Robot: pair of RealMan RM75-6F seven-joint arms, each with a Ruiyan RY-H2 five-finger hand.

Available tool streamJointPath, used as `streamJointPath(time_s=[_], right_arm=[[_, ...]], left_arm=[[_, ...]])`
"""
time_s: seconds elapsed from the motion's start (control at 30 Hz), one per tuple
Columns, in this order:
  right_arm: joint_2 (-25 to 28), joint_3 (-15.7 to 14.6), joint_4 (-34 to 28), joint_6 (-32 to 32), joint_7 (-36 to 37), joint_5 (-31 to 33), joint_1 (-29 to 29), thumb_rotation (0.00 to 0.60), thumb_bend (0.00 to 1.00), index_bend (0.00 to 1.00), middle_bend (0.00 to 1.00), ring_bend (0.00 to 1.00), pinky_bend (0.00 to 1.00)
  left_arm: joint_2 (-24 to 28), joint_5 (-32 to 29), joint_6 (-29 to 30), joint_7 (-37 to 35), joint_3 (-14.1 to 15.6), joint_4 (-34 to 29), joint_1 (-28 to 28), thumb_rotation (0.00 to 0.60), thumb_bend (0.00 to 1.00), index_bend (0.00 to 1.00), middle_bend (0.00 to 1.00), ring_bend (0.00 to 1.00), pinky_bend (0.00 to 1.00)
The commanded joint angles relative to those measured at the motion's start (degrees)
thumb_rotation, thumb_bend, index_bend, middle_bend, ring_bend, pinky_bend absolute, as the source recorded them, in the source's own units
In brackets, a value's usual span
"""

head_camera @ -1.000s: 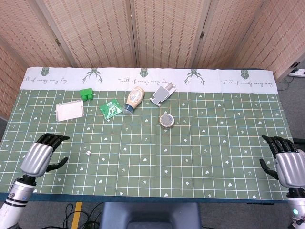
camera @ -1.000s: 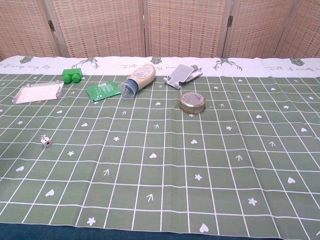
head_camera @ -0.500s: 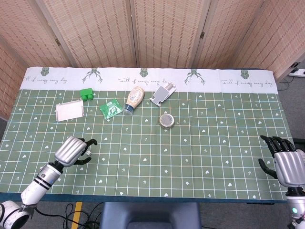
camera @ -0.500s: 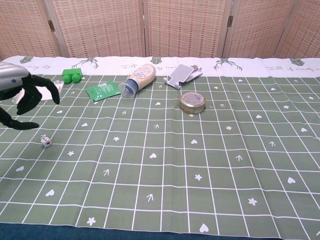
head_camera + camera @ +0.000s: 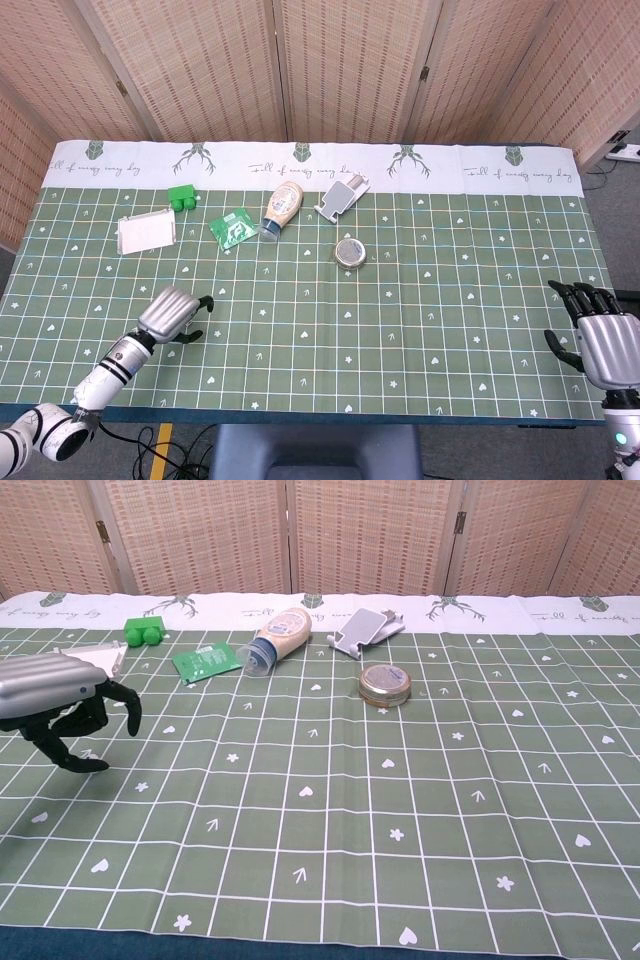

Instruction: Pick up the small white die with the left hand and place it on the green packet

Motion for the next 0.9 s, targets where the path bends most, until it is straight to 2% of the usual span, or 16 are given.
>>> streamJointPath(time_s=[0.03,0.4,0.67,0.9], right_arm=[[0.02,-0.03,0.03,0.07,0.05,-0.06,-0.02,0.6,0.25,0.2,0.28,0.21,0.25],[-0.06,-0.11,0.26,0.51,0.3,-0.27,-0.18,0.6,0.24,0.2,0.28,0.22,0.25],[-0.03,-0.1,0.35,0.92,0.38,-0.37,-0.34,0.6,0.24,0.2,0.28,0.22,0.25],[-0.15,-0.13,0.69,1.21,0.8,-0.3,-0.56,0.6,0.23,0.2,0.29,0.22,0.25]], left_arm=[[-0.44,-1.14,-0.38,0.21,0.36,0.99,0.1,0.6,0.26,0.44,0.92,0.8,1.0],[-1.82,-3.88,-1.61,0.31,1.28,5.28,0.02,0.6,0.26,0.47,0.93,0.81,1.0],[-2.35,-4.9,-2.06,0.36,1.47,6.3,-0.41,0.6,0.34,0.49,0.93,0.81,1.0],[-2.43,-6.0,-2.65,1.13,1.71,6.56,-0.58,0.6,0.35,0.5,0.93,0.81,1.0]])
